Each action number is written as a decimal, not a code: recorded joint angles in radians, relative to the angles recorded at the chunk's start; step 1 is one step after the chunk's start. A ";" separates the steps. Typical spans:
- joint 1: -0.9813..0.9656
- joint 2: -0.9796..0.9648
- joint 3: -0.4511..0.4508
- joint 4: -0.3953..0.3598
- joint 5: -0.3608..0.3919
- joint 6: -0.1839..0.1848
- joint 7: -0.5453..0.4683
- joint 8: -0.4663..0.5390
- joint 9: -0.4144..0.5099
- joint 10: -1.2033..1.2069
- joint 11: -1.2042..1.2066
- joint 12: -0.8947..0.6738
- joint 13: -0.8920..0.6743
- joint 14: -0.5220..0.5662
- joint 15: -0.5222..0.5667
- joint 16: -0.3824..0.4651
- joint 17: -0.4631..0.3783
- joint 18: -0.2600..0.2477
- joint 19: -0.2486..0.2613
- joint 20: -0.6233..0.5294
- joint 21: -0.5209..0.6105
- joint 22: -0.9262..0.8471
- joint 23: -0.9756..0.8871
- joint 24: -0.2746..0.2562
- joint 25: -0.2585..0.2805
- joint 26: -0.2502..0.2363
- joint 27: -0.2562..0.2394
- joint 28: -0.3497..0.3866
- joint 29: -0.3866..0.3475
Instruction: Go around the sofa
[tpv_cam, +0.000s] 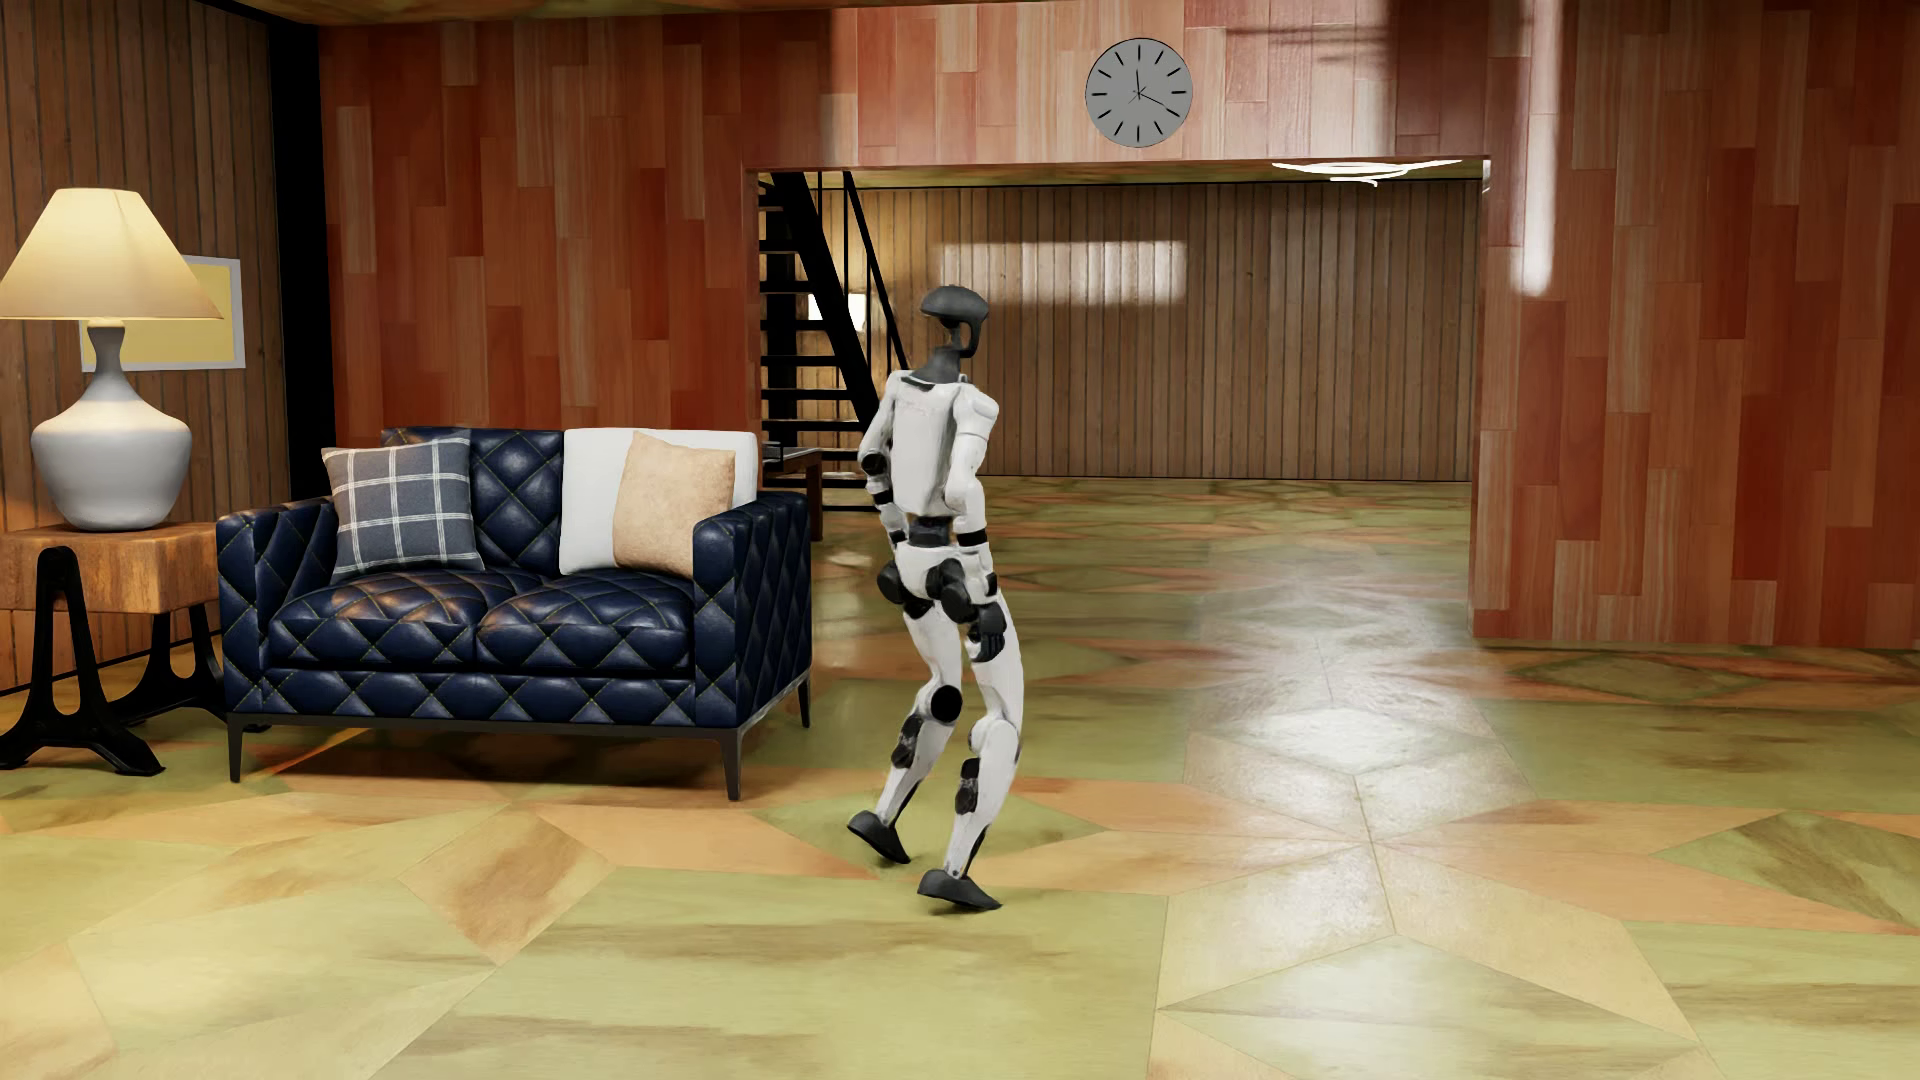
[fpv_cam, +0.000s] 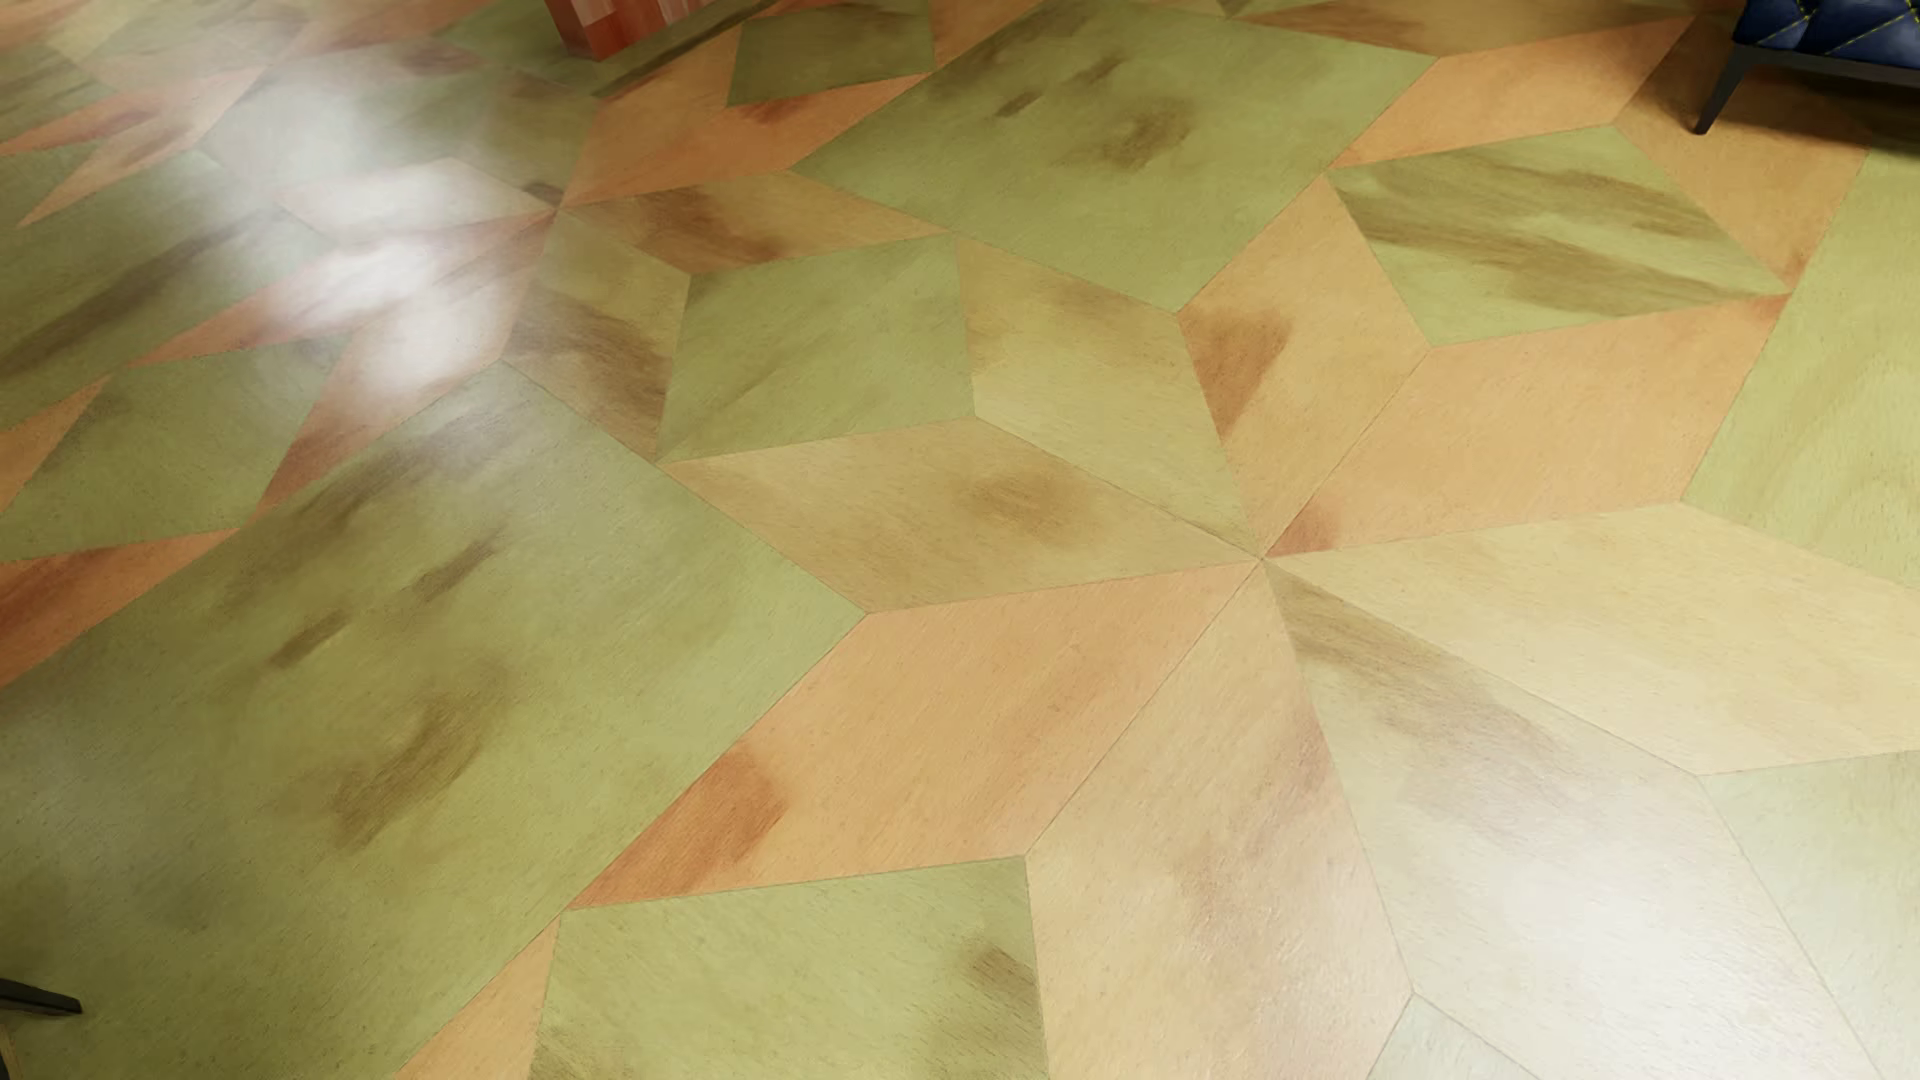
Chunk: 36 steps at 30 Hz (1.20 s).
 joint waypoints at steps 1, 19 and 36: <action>-0.052 0.045 0.040 0.028 -0.011 -0.010 0.000 0.000 -0.002 -0.044 -0.008 0.023 0.003 -0.012 -0.029 -0.006 0.000 0.000 0.000 -0.029 -0.003 0.035 -0.034 0.000 0.000 0.000 0.000 0.000 0.000; 0.312 -0.332 -0.062 -0.108 0.164 -0.150 0.000 0.000 0.034 -0.422 0.478 0.025 0.065 -0.377 -0.119 0.059 0.007 0.000 0.000 0.004 0.132 0.021 -0.054 0.000 0.000 0.000 0.000 0.000 0.000; -0.094 0.172 0.214 0.003 0.273 -0.179 0.000 0.000 0.002 -0.153 -0.130 0.148 -0.067 0.178 -0.105 0.032 0.071 0.000 0.000 -0.087 0.020 0.203 -0.368 0.000 0.000 0.000 0.000 0.000 0.000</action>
